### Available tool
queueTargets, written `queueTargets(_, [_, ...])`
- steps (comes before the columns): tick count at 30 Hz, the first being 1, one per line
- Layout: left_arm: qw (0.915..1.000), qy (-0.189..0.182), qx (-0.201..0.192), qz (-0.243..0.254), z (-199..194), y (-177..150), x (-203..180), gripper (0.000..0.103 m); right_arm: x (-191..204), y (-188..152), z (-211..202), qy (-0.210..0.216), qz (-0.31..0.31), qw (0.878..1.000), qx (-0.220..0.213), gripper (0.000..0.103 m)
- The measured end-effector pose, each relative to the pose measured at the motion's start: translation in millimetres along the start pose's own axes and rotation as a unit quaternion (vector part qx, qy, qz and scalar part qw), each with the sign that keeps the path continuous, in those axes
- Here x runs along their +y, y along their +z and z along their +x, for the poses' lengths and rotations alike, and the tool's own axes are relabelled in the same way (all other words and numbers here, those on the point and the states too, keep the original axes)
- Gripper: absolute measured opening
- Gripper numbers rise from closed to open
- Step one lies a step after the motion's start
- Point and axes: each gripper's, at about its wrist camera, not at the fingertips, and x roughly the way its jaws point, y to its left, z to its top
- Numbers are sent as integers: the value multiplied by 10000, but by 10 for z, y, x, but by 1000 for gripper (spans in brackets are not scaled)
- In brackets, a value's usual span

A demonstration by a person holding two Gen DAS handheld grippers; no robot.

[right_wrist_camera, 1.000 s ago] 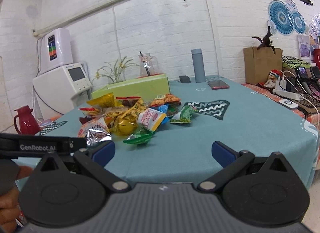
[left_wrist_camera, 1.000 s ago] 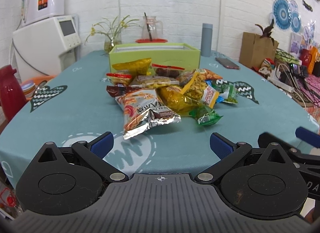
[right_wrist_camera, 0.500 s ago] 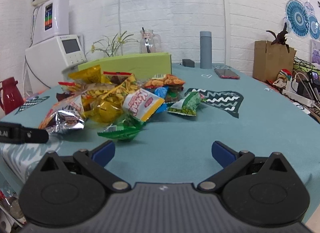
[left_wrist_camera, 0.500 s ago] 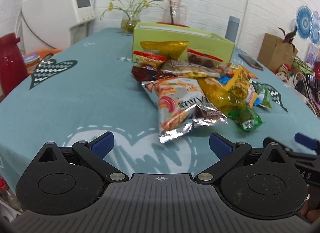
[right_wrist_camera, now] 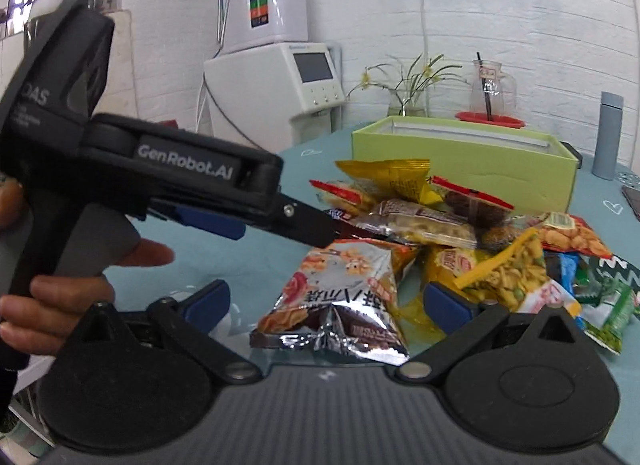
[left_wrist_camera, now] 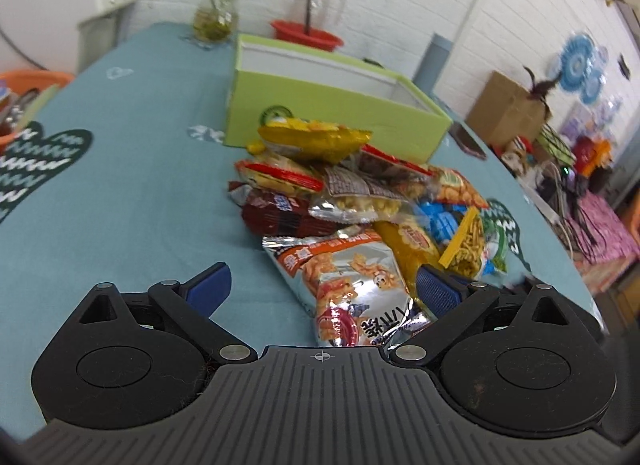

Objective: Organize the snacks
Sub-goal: 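Grasp the orange-silver chip bag with the left tool and lift, then carry the chip bag into the green box and open the left tool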

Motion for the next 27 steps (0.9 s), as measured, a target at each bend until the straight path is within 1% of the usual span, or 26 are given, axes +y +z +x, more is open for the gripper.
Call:
queueTargets(2, [9998, -128, 177, 26, 131, 31, 20, 86, -35, 21, 177, 76, 29, 9997, 234, 102])
queueTargets(3, [9995, -178, 275, 37, 199, 47, 27, 84, -40, 24, 237, 115, -6, 9995, 279, 102])
queueTargets(5, [9985, -266, 482, 55, 320, 54, 43, 78, -20, 46, 312, 119, -111, 9992, 364, 102])
queueTargets(8, [9969, -505, 608, -28, 414, 12, 106, 78, -23, 33, 374, 169, -98, 9987, 477, 102])
queueTargets(9, [9959, -605, 660, -103, 427, 1, 144, 77, -15, 18, 389, 165, -127, 9983, 542, 102])
queueTargets(10, [9946, -721, 723, -205, 434, -14, 188, 73, -10, -1, 413, 172, -112, 9978, 638, 100])
queueTargets(11, [9936, -828, 712, -276, 422, -37, 227, 68, -12, -25, 433, 176, -64, 9971, 738, 87])
queueTargets(12, [9927, -925, 704, -306, 395, -60, 261, 63, -3, -47, 424, 146, -67, 9971, 738, 86])
queueTargets(13, [9904, -1101, 754, -374, 367, -83, 300, 44, 18, -62, 397, 150, -81, 9971, 743, 84])
queueTargets(14, [9873, -1274, 783, -540, 326, -102, 345, 38, 35, -55, 377, 159, -82, 9968, 782, 81])
queueTargets(15, [9866, -1276, 793, -631, 274, -103, 364, 37, 54, -37, 340, 242, -59, 9964, 813, 80])
queueTargets(17, [9877, -1251, 730, -593, 110, -43, 343, 37, 69, 43, 268, 449, 41, 9958, 798, 78])
queueTargets(18, [9887, -1236, 655, -534, 15, 16, 322, 37, 87, 114, 223, 524, 13, 9960, 726, 78])
queueTargets(20, [9915, -1202, 370, -345, -178, 198, 262, 38, 117, 302, 145, 597, -149, 9970, 471, 80])
queueTargets(22, [9932, -1153, 23, -135, -310, 485, 197, 40, 70, 594, 142, 626, -332, 9974, 135, 80])
queueTargets(24, [9938, -1072, -261, 117, -295, 837, 150, 40, -63, 901, 262, 572, -507, 9970, -140, 80])
queueTargets(27, [9933, -990, -478, 369, -10, 1458, 130, 40, -432, 1393, 643, 466, -514, 9972, -289, 80])
